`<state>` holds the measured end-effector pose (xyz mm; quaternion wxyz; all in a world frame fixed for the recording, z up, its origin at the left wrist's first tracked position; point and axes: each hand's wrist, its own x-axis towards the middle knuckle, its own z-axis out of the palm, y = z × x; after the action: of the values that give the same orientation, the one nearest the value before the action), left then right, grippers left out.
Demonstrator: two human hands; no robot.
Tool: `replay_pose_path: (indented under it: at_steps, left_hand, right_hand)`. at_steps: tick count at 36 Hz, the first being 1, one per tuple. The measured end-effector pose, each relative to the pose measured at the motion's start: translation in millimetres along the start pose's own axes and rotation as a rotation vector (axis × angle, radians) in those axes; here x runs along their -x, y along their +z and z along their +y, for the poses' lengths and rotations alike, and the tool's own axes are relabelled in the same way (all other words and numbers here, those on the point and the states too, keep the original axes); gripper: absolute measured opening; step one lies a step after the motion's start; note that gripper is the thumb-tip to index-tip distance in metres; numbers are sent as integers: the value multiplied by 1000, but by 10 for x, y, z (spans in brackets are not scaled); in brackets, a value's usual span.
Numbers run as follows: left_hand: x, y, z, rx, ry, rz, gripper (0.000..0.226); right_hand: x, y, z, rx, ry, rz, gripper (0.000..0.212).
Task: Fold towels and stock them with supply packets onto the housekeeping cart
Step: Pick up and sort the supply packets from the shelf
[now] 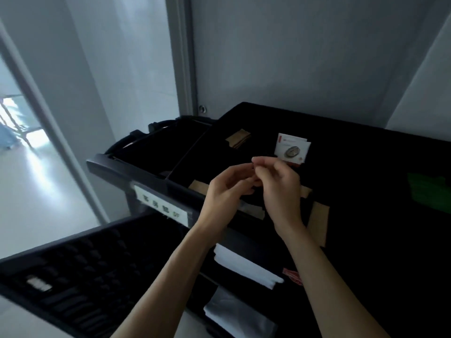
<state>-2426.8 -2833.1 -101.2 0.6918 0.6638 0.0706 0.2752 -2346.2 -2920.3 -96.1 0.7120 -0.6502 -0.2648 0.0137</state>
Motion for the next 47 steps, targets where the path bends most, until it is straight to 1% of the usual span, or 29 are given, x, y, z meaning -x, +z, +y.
replay_pose_path:
  at_steps: [3, 7, 10, 13, 15, 17, 20, 25, 33, 35, 37, 40, 43, 47]
  left_hand:
    - [237, -542, 107, 18, 13, 87, 32]
    - [624, -1405, 209, 43, -1, 246, 29]
    - [967, -2072, 279, 49, -3, 358, 27]
    - [1347, -2724, 324, 57, 7, 486, 27]
    - [1589, -3156, 351, 81, 4, 571, 30]
    - [1812, -3549, 383, 124, 4, 622, 32]
    - [2062, -3968, 455, 134, 4, 634, 32]
    - [2416, -4621, 489, 74, -23, 738, 35]
    - [2547, -5484, 429, 16, -77, 877, 37]
    - [2523, -5722, 423, 28, -89, 908, 37]
    - [2459, -5984, 413, 41, -101, 948, 33]
    - [2293, -6353, 441, 31, -131, 996, 29]
    - [2053, -6686, 528, 12, -160, 995, 29]
    - [1784, -7172, 633, 10, -162, 1017, 29]
  right_hand:
    - [149, 507, -71, -102, 50, -140, 20]
    - [473, 1338, -125, -181, 148, -327, 21]
    - [780, 2004, -166, -340, 314, -442, 24]
    - [1102, 2679, -174, -431, 439, -521, 25]
    - [1321, 3121, -159, -461, 495, -556, 24]
    - [1539, 3525, -140, -478, 538, -607, 23]
    - [1786, 3979, -105, -473, 554, -688, 24]
    - [2128, 4738, -68, -443, 574, -812, 24]
    - [2265, 5746, 155, -327, 519, -974, 22]
    - [2256, 6017, 241, -332, 526, -1006, 27]
    - [2222, 6314, 325, -341, 541, -1028, 33]
    - [2131, 6750, 407, -366, 567, -1045, 33]
    - [1983, 7132, 432, -395, 573, -1006, 21]
    - [1789, 7662, 412, -413, 564, -988, 19]
